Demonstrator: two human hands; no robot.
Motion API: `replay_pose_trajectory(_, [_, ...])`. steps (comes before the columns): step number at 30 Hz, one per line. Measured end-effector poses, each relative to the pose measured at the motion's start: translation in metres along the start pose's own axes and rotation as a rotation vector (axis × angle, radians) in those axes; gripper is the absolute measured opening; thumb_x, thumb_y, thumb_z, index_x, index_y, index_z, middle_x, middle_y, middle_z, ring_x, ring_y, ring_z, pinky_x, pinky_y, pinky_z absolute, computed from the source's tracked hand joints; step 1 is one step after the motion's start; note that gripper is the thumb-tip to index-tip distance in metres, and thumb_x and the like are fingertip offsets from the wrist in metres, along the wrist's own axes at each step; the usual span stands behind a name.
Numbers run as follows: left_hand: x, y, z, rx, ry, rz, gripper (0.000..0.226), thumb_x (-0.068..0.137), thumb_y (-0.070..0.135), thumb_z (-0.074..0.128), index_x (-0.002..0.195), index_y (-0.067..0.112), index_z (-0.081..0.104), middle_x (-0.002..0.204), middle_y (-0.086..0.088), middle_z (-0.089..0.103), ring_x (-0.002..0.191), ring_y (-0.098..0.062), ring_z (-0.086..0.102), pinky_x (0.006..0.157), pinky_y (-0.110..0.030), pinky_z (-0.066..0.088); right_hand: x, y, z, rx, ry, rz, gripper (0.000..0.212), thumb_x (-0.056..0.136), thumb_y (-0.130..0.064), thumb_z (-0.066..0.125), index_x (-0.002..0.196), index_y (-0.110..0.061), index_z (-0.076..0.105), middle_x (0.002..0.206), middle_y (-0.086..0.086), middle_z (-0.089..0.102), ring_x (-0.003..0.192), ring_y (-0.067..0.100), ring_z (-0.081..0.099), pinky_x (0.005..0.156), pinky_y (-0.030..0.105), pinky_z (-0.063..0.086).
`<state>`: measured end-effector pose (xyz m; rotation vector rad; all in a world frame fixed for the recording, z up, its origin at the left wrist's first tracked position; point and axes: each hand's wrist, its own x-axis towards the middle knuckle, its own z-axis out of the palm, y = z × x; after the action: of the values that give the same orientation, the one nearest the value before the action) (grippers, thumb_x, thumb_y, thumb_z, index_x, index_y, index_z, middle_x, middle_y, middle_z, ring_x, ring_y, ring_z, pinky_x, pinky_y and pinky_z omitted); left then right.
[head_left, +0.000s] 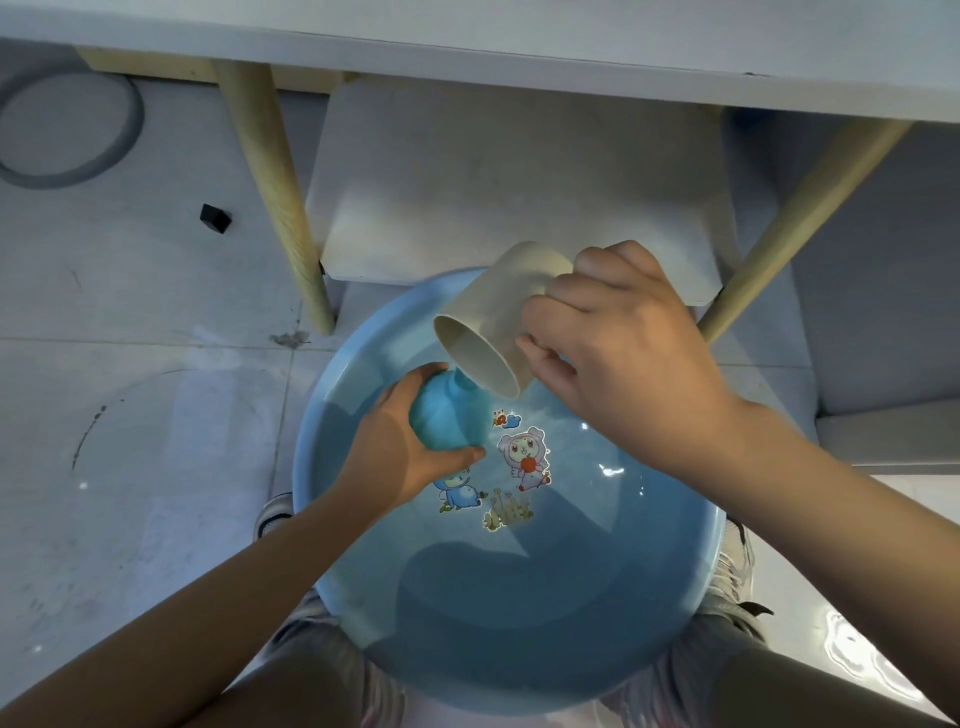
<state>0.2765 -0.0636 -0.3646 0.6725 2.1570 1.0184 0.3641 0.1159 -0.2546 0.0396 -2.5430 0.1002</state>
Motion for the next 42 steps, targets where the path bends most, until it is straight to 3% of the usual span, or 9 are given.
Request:
replay_pose_trajectory(6, [0.0,0.001,0.001,-0.005,0.0,-0.006,0.081,0.058,0.029,0.089,0.118,0.045,0.038,0.119,0.007,0.055,0.107,-0.012,0.054,0.09,-0.022,0.045,0.0,0.0,-0.001,0.015,-0.008,-0.014,0.02,0.075,0.0,0.062,0.06,-0.01,0.052,0.055,0.004,0.045,0.069,0.02,0.033,0.068,0.031,0.03])
replay_pose_trajectory(16, [-0.001,0.003,0.001,-0.013,0.0,-0.006,0.08,0.059,0.029,0.089,0.12,0.043,0.039,0.122,0.004,0.056,0.109,-0.014,0.055,0.095,-0.031,0.048,-0.001,-0.003,-0.003,0.031,-0.032,0.035,0.023,0.075,-0.002,0.063,0.058,-0.01,0.05,0.054,0.004,0.045,0.066,0.021,0.039,0.067,0.03,0.03])
replay_pose_trajectory(22, [-0.002,-0.005,0.001,-0.024,0.018,-0.016,0.08,0.057,0.033,0.089,0.121,0.044,0.044,0.119,0.006,0.056,0.108,-0.016,0.056,0.093,-0.04,0.051,-0.008,0.002,-0.004,0.109,-0.15,0.439,0.026,0.073,-0.018,0.063,0.061,-0.015,0.041,0.052,0.004,0.049,0.054,0.021,0.038,0.056,0.026,0.027])
replay_pose_trajectory(26, [-0.006,-0.012,0.0,-0.027,0.083,-0.032,0.081,0.058,0.035,0.088,0.127,0.037,0.045,0.121,0.009,0.055,0.11,-0.014,0.054,0.092,-0.038,0.051,-0.018,0.015,0.004,0.033,-0.442,0.691,0.022,0.088,-0.03,0.057,0.077,-0.012,0.052,0.075,0.012,0.063,0.075,0.035,0.057,0.059,0.03,0.029])
replay_pose_trajectory(29, [-0.007,-0.011,0.001,-0.031,0.131,-0.029,0.079,0.059,0.032,0.088,0.124,0.038,0.045,0.122,0.009,0.055,0.11,-0.013,0.054,0.093,-0.035,0.051,-0.036,0.024,0.022,-0.059,-0.655,0.689,0.024,0.094,-0.03,0.048,0.095,-0.008,0.056,0.09,0.01,0.063,0.089,0.032,0.058,0.064,0.03,0.03])
replay_pose_trajectory(31, [-0.006,-0.011,0.002,-0.034,0.148,-0.036,0.079,0.059,0.031,0.088,0.124,0.038,0.044,0.123,0.008,0.055,0.11,-0.012,0.053,0.093,-0.032,0.049,-0.05,0.023,0.038,-0.106,-0.682,0.596,0.013,0.084,-0.018,0.06,0.082,-0.005,0.058,0.075,0.012,0.06,0.075,0.032,0.06,0.061,0.029,0.036])
replay_pose_trajectory(33, [-0.005,-0.011,0.003,-0.033,0.154,-0.039,0.08,0.06,0.031,0.088,0.127,0.035,0.044,0.124,0.008,0.054,0.11,-0.011,0.053,0.091,-0.029,0.049,-0.062,0.021,0.053,-0.134,-0.704,0.46,0.026,0.05,-0.006,0.081,0.057,-0.006,0.055,0.05,0.01,0.053,0.049,0.028,0.055,0.052,0.025,0.039])
replay_pose_trajectory(35, [-0.003,-0.012,0.003,-0.023,0.152,-0.036,0.082,0.06,0.032,0.088,0.129,0.033,0.044,0.124,0.008,0.054,0.11,-0.011,0.052,0.09,-0.028,0.049,-0.067,0.018,0.064,-0.164,-0.753,0.386,0.039,0.026,-0.002,0.083,0.048,-0.01,0.052,0.041,0.004,0.047,0.039,0.023,0.049,0.047,0.02,0.038])
replay_pose_trajectory(42, [-0.003,-0.015,0.0,-0.006,0.175,-0.043,0.084,0.06,0.032,0.087,0.131,0.031,0.042,0.126,0.007,0.052,0.11,-0.01,0.052,0.09,-0.031,0.05,-0.078,0.011,0.095,0.022,-0.741,0.232,0.045,0.014,0.001,0.082,0.046,-0.014,0.054,0.037,-0.001,0.046,0.036,0.02,0.049,0.047,0.016,0.041])
